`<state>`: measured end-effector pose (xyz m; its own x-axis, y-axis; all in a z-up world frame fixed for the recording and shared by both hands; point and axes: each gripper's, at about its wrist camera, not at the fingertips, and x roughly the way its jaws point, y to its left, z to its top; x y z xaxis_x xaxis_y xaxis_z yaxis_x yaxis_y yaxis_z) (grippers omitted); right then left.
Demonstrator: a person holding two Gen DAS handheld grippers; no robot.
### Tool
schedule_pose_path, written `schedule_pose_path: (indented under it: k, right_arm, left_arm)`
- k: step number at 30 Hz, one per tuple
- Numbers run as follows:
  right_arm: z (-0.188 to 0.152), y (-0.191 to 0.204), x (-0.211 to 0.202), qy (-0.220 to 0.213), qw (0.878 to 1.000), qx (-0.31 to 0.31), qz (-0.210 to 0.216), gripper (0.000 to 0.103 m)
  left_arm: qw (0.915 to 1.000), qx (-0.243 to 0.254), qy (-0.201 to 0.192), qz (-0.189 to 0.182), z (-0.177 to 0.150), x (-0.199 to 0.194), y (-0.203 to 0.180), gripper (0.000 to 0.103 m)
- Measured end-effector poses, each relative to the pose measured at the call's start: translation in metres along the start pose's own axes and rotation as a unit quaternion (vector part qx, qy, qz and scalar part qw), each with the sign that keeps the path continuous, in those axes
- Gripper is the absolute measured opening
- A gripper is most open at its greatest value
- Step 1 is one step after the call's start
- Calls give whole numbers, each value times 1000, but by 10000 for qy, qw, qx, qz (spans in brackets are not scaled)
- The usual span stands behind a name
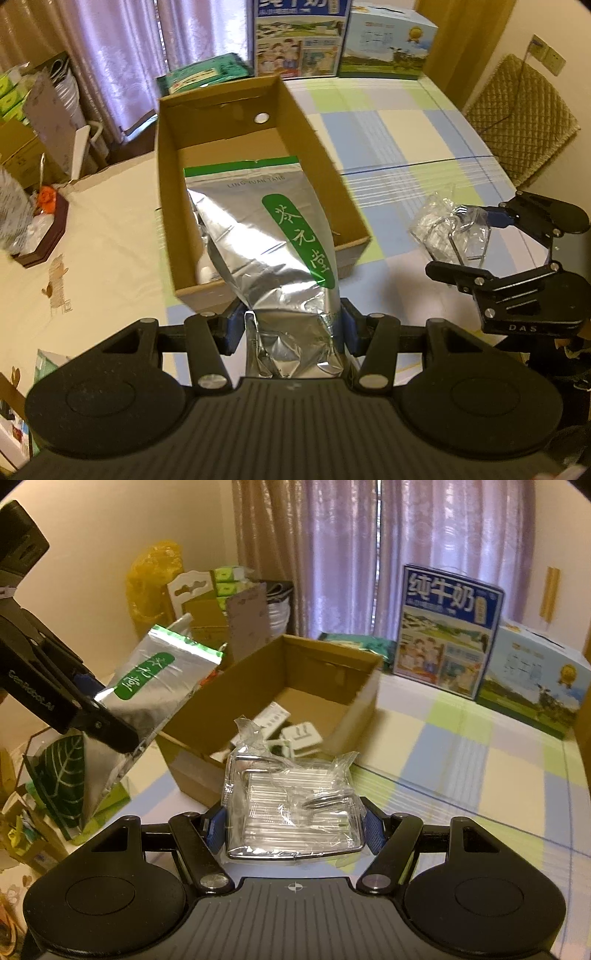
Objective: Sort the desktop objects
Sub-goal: 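Carry the foil pouch and wrapped rack with both grippers over the cardboard box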
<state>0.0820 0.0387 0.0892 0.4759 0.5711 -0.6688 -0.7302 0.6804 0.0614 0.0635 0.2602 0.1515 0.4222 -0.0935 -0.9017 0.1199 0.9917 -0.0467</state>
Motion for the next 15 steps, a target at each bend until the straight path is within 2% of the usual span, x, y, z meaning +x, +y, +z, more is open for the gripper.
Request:
schedule_pose_path:
  k: [15]
  right_arm:
    - [36,15,42,16,9996,39,269,67]
  left_arm:
    - [10000,-29,17,45,28,19,33,47]
